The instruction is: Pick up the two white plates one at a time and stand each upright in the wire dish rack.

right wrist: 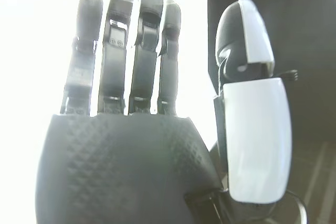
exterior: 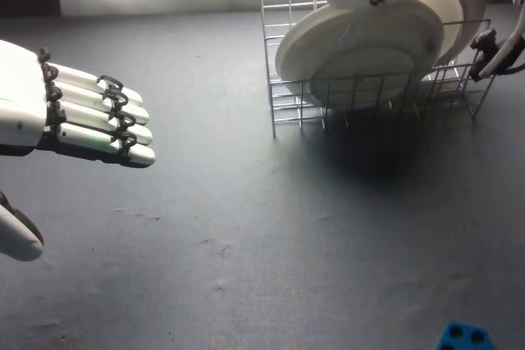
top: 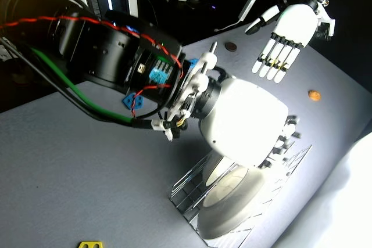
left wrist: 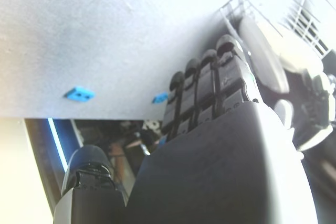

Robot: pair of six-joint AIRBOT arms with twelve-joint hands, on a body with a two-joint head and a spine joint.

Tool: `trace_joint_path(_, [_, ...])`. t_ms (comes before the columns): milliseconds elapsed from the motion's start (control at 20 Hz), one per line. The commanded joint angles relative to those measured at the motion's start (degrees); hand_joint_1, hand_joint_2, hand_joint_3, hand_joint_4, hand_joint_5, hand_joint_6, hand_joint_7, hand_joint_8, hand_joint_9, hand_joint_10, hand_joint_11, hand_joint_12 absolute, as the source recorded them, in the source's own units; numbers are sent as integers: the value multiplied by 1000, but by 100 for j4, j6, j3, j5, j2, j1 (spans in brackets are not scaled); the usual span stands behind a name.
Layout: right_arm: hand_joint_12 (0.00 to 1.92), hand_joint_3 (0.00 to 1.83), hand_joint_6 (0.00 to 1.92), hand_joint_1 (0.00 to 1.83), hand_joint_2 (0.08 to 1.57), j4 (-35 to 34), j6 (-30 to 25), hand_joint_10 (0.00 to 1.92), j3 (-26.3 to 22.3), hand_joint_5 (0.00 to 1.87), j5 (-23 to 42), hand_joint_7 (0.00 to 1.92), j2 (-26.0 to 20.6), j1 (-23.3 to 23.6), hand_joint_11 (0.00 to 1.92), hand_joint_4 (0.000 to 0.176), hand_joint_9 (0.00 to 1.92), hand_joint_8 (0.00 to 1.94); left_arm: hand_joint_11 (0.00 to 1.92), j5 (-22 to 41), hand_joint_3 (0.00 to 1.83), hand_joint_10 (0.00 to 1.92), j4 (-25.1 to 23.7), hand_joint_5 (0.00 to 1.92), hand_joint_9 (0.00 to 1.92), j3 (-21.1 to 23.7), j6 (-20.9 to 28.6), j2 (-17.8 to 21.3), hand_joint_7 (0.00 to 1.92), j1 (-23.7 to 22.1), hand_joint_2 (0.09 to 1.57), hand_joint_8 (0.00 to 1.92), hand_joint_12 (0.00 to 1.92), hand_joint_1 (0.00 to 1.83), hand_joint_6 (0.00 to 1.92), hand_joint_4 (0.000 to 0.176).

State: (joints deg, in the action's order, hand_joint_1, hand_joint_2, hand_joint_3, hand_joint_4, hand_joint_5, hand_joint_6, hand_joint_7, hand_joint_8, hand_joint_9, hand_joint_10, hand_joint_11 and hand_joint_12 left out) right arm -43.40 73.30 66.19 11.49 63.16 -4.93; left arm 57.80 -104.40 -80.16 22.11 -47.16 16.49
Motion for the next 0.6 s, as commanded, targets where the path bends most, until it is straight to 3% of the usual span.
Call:
trace_joint_path(0, [1462, 4, 112, 897, 1094, 138, -41, 566, -58, 690, 533, 880, -61, 115, 269, 0, 632, 19, 1, 97, 1, 7, 392, 76, 30, -8, -23, 45, 74, -53, 1066, 10, 0, 0, 11, 0])
trace_joint_path(200, [1461, 2, 109, 910, 1092, 563, -38, 578, -337, 688, 611, 870, -228, 330, 257, 0, 618, 14, 14, 96, 3, 8, 433, 71, 34, 52, 29, 56, 73, -48, 1071, 7, 6, 0, 7, 0])
trace_joint_path(350, [1445, 0, 110, 926, 1082, 1440, 150, 581, -716, 697, 1122, 877, -440, 289, 267, 0, 624, 16, 10, 153, 1, 3, 433, 65, 27, 43, 27, 82, 61, -25, 1068, 1, 6, 0, 2, 0])
trace_joint_path(550, [1417, 0, 114, 933, 1068, 1434, 862, 582, -1213, 714, 1604, 895, -810, 211, 291, 0, 642, 22, 12, 222, 3, 5, 433, 54, 27, -31, 26, 89, 61, -59, 1073, 5, 8, 0, 4, 0])
